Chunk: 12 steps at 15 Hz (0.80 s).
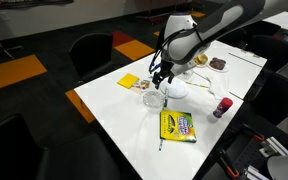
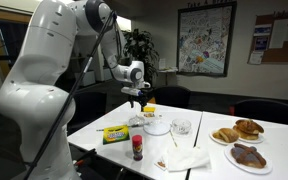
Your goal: Pick up the glass lid from the table and put on the glass bowl.
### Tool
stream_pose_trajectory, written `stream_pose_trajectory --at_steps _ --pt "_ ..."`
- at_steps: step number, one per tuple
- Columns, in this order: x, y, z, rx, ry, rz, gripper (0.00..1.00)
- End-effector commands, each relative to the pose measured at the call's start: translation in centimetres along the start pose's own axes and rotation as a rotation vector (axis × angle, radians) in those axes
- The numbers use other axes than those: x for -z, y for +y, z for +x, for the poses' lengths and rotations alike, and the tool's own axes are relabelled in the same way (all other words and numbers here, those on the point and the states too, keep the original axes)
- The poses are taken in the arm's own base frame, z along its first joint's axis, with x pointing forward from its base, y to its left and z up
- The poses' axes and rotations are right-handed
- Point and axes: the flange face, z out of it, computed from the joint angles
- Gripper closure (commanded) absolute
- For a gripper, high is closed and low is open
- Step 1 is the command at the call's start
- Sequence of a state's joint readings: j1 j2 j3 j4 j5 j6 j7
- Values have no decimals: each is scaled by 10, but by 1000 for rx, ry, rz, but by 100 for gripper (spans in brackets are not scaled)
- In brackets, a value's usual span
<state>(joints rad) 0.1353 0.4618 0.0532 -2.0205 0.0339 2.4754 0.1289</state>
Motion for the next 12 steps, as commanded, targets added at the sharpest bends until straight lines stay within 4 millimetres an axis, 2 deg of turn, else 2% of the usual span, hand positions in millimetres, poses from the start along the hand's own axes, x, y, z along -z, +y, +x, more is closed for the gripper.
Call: stream_pose_trajectory --at_steps 1,6,12 --pt "-19 -1 10 31 23 7 0" --pt "-45 -22 19 64 13 5 0" --pt "-61 -36 28 71 44 -35 0"
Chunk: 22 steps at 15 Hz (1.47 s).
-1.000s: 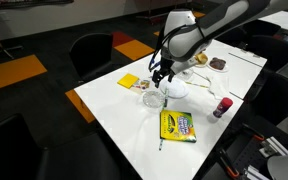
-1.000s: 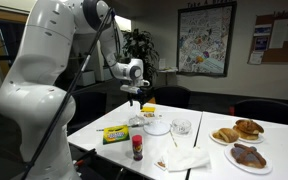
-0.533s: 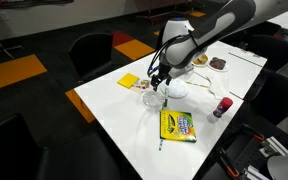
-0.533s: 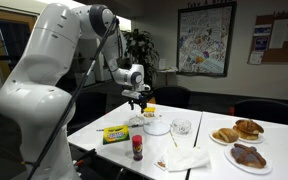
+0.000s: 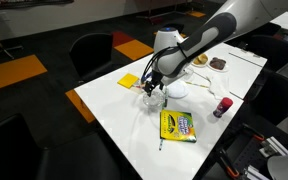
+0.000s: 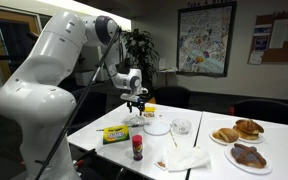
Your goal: Pick up the glass lid from the table and put on the glass bowl.
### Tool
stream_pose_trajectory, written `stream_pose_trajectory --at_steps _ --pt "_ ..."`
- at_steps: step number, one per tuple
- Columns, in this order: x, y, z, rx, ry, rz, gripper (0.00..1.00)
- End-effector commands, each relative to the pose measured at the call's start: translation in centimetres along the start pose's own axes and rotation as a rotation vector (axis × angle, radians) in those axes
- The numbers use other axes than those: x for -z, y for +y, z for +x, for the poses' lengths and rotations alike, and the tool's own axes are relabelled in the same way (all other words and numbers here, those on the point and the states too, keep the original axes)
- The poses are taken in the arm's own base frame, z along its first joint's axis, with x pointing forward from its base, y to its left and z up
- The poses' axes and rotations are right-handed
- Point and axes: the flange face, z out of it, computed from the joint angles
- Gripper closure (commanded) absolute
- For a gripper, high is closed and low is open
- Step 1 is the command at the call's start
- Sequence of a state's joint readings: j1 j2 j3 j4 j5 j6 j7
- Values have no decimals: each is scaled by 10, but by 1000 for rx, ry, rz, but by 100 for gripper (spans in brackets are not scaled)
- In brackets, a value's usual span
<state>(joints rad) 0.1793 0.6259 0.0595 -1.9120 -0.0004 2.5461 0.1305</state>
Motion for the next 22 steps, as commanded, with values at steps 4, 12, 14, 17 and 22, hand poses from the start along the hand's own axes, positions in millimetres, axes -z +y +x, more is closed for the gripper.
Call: stream_pose_trajectory --at_steps 4,12,14,17,22 --pt "-13 -7 12 -5 30 -44 26" --pt "-19 -13 11 -38 8 -46 84" --pt "-18 -13 11 -45 12 -49 99" --pt "-13 -13 12 -59 22 -51 97" --pt "-2 -10 10 -93 32 -51 96"
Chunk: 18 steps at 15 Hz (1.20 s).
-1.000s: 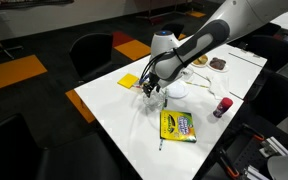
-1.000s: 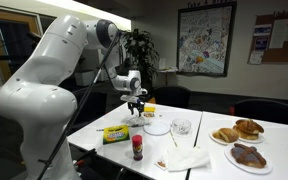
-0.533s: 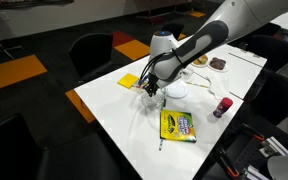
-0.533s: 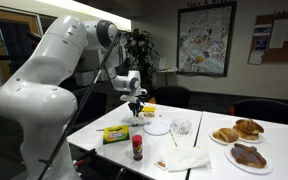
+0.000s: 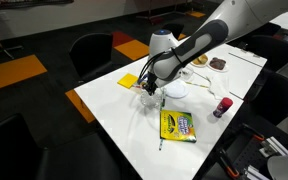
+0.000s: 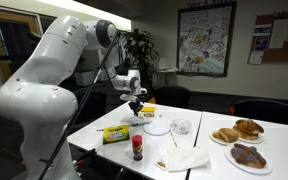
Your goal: Pick up the glass lid from the table and put on the glass bowl.
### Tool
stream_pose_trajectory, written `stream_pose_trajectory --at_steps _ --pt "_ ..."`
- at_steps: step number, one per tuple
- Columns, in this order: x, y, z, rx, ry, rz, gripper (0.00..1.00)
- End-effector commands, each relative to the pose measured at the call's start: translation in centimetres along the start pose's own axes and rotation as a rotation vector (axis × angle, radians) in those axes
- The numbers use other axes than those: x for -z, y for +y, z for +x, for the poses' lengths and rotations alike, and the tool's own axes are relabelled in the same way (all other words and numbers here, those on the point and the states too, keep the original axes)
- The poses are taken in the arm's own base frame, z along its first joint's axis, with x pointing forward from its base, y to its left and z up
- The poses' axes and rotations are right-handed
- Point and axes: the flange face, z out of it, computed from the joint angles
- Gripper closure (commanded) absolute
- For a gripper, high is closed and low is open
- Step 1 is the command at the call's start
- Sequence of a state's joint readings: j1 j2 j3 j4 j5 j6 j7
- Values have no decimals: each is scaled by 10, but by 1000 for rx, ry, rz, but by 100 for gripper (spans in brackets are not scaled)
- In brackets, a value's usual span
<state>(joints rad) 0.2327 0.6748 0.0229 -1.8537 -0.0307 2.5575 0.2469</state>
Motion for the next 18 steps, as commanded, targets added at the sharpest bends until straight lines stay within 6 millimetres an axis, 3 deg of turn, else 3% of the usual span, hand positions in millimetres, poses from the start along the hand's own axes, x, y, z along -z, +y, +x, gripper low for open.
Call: stream_pose_trajectory --at_steps 1,7,12,15,18 --pt "12 7 -3 -40 11 -21 96" --pt "69 50 2 -183 100 -45 96" --pt "113 104 -13 -360 157 -113 96" --pt "125 151 -27 -476 155 -141 96" --pt "121 196 -38 -562 146 -126 96"
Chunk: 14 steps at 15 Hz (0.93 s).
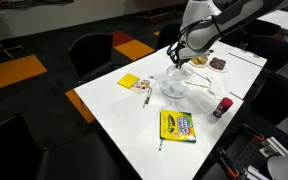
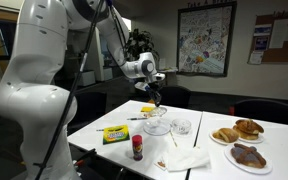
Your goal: Pick up the glass lid from the table and put on the glass bowl.
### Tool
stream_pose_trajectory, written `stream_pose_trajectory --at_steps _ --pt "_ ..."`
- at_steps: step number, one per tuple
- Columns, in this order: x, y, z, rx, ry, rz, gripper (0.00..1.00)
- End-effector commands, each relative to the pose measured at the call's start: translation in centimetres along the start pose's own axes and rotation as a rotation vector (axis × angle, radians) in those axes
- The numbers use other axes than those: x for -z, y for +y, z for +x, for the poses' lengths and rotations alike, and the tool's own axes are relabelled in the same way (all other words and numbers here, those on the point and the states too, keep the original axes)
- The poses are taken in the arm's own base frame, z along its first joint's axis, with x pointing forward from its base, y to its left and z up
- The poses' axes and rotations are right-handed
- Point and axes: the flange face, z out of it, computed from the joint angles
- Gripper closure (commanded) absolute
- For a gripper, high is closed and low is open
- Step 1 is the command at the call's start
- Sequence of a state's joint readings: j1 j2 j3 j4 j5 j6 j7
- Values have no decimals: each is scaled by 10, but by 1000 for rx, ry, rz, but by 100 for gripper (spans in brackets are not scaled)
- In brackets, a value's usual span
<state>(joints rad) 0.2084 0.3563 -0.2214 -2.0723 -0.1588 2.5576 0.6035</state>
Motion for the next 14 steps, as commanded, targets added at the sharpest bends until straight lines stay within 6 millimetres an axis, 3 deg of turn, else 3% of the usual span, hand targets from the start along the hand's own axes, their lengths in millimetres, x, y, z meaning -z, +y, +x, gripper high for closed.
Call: stream_pose_trajectory --at_steps 1,6,14 --pt "-4 50 3 -87 -15 8 96" --pt "-32 95 27 -214 -89 78 96" --pt "-89 121 80 -306 -201 174 96"
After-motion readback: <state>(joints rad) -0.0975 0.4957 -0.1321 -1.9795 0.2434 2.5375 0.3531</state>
